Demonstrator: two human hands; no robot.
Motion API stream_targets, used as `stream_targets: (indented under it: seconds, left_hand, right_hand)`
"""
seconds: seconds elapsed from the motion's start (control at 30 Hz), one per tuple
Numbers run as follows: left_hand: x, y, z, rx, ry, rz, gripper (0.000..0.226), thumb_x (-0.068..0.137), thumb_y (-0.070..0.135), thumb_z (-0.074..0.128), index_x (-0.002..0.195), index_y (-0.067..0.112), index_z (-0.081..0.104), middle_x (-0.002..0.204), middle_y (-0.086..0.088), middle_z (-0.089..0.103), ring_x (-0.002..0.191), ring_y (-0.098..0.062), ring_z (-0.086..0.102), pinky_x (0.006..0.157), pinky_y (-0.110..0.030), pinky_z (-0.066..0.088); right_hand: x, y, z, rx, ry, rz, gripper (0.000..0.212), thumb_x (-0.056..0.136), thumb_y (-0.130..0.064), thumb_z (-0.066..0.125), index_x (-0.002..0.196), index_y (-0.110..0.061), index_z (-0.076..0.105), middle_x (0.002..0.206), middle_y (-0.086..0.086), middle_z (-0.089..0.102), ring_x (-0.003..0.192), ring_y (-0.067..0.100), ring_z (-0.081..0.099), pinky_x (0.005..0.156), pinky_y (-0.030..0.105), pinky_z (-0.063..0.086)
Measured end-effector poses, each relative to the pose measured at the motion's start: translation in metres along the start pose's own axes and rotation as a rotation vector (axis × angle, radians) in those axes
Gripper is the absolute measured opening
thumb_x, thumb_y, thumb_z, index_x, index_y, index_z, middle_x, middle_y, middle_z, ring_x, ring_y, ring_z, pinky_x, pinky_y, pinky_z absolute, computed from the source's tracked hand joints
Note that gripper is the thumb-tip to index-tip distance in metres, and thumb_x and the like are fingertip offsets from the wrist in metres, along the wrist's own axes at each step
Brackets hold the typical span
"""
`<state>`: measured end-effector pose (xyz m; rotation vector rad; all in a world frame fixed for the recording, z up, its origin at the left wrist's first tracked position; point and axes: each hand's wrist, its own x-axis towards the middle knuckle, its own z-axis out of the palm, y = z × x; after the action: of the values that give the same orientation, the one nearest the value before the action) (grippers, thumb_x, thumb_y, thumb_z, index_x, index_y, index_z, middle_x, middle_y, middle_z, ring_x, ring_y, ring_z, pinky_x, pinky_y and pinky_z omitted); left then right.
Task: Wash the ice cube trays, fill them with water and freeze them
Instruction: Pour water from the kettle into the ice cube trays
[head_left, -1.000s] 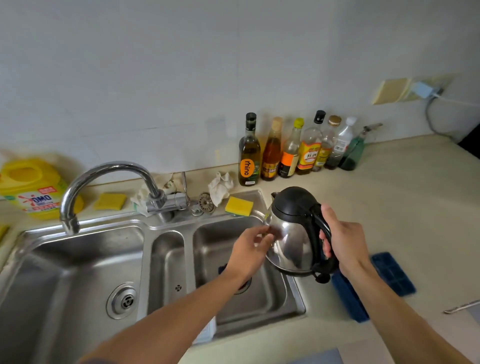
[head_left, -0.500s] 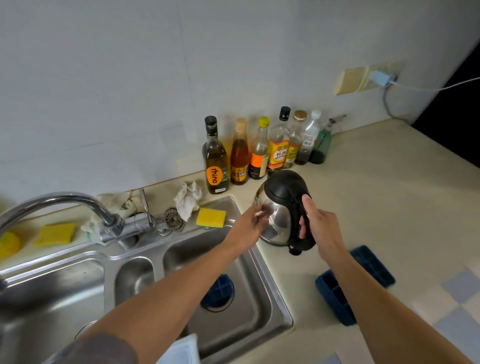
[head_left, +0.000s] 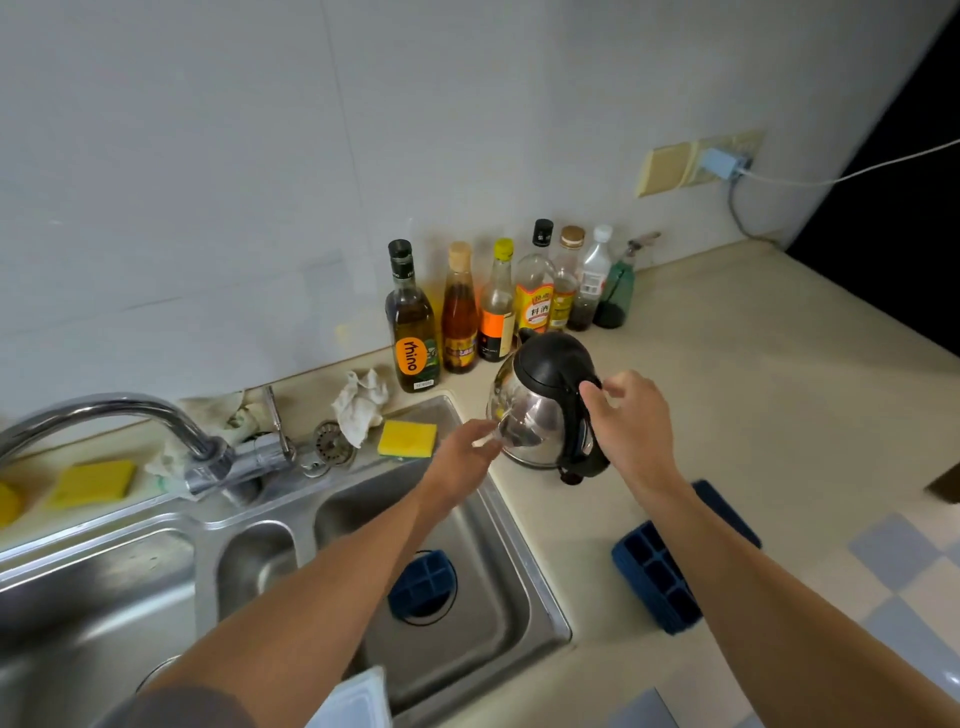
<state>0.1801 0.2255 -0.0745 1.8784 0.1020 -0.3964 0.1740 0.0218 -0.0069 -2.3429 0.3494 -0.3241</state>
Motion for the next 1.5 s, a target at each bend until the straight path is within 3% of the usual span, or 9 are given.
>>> stream_targets:
  seconds: [0.13, 0.3, 0.6, 0.7, 0.77, 0.97, 1.17, 1.3, 1.5]
  left_hand:
    - [-0.036, -0.017, -0.025, -0.141, 0.101, -0.093, 0.027, 0.106, 0.014, 0.05, 0.13, 0.005, 0.057, 0.104, -0.012, 0.066, 0.092, -0.026, 0.064, 0.085, -0.046, 0.055]
    - [-0.106, -0.045, -0.056, -0.121, 0.349, -0.196, 0.011, 0.104, 0.017, 0.052, 0.102, 0.015, 0.063, 0.098, -0.01, 0.065, 0.089, -0.027, 0.064, 0.091, -0.054, 0.055]
    - [-0.242, -0.126, -0.094, -0.001, 0.622, -0.464, 0.018, 0.096, 0.018, 0.058, 0.087, 0.01, 0.072, 0.072, -0.006, 0.063, 0.069, -0.02, 0.056, 0.07, -0.034, 0.047]
    - [-0.27, -0.146, -0.093, -0.013, 0.631, -0.528, 0.026, 0.094, 0.015, 0.055, 0.068, 0.014, 0.058, 0.064, -0.002, 0.049, 0.064, -0.018, 0.044, 0.068, -0.032, 0.037]
    - [-0.28, -0.155, -0.089, -0.025, 0.614, -0.567, 0.021, 0.094, 0.017, 0.054, 0.075, 0.009, 0.062, 0.067, -0.002, 0.049, 0.065, -0.017, 0.043, 0.067, -0.03, 0.036]
    - [-0.283, -0.176, -0.073, -0.068, 0.541, -0.587, 0.021, 0.097, 0.022, 0.058, 0.086, 0.007, 0.066, 0.076, -0.001, 0.056, 0.069, -0.016, 0.047, 0.063, -0.028, 0.037]
    - [-0.278, -0.181, -0.07, -0.113, 0.527, -0.59, 0.02, 0.097, 0.022, 0.058, 0.1, 0.005, 0.067, 0.092, -0.011, 0.067, 0.084, -0.022, 0.059, 0.081, -0.039, 0.055]
    - [-0.272, -0.178, -0.078, -0.095, 0.589, -0.596, 0.02, 0.095, 0.015, 0.056, 0.099, 0.001, 0.07, 0.082, -0.009, 0.066, 0.075, -0.022, 0.06, 0.072, -0.035, 0.053]
    - [-0.235, -0.158, -0.082, -0.1, 0.513, -0.5, 0.015, 0.097, 0.017, 0.067, 0.108, 0.007, 0.069, 0.079, -0.003, 0.066, 0.061, -0.013, 0.058, 0.056, -0.023, 0.052]
  right_hand:
    - [-0.023, -0.028, 0.008, 0.019, -0.179, -0.19, 0.028, 0.099, -0.034, 0.058, 0.088, -0.011, 0.07, 0.084, 0.003, 0.068, 0.081, 0.015, 0.064, 0.072, 0.032, 0.053]
    - [-0.067, -0.051, 0.032, 0.021, -0.552, -0.28, 0.027, 0.1, -0.034, 0.057, 0.088, -0.011, 0.066, 0.079, 0.0, 0.067, 0.077, 0.013, 0.063, 0.067, 0.031, 0.044]
    - [-0.173, -0.051, 0.114, -0.175, -1.065, -0.402, 0.032, 0.096, -0.04, 0.06, 0.087, -0.009, 0.067, 0.084, 0.007, 0.073, 0.08, 0.024, 0.067, 0.082, 0.038, 0.054]
    - [-0.197, -0.037, 0.13, -0.243, -1.149, -0.37, 0.037, 0.092, -0.039, 0.056, 0.069, -0.01, 0.051, 0.066, 0.01, 0.059, 0.063, 0.019, 0.055, 0.067, 0.036, 0.048]
    - [-0.208, -0.029, 0.137, -0.252, -1.218, -0.32, 0.034, 0.094, -0.033, 0.056, 0.067, -0.014, 0.049, 0.067, 0.008, 0.053, 0.061, 0.02, 0.053, 0.066, 0.037, 0.048]
    - [-0.231, -0.009, 0.153, -0.255, -1.29, -0.133, 0.027, 0.102, -0.025, 0.054, 0.098, -0.003, 0.069, 0.09, 0.01, 0.075, 0.066, 0.019, 0.068, 0.059, 0.029, 0.055]
    - [-0.241, -0.001, 0.16, -0.275, -1.295, -0.06, 0.025, 0.1, -0.023, 0.055, 0.092, -0.001, 0.066, 0.08, 0.013, 0.068, 0.059, 0.02, 0.065, 0.054, 0.028, 0.052]
    - [-0.235, -0.004, 0.16, -0.243, -1.27, -0.036, 0.026, 0.099, -0.02, 0.055, 0.098, 0.003, 0.067, 0.077, 0.014, 0.069, 0.054, 0.021, 0.063, 0.048, 0.025, 0.047]
    - [-0.202, -0.013, 0.144, -0.113, -1.153, -0.002, 0.024, 0.099, -0.011, 0.057, 0.077, -0.006, 0.064, 0.068, 0.01, 0.064, 0.052, 0.018, 0.061, 0.048, 0.026, 0.047]
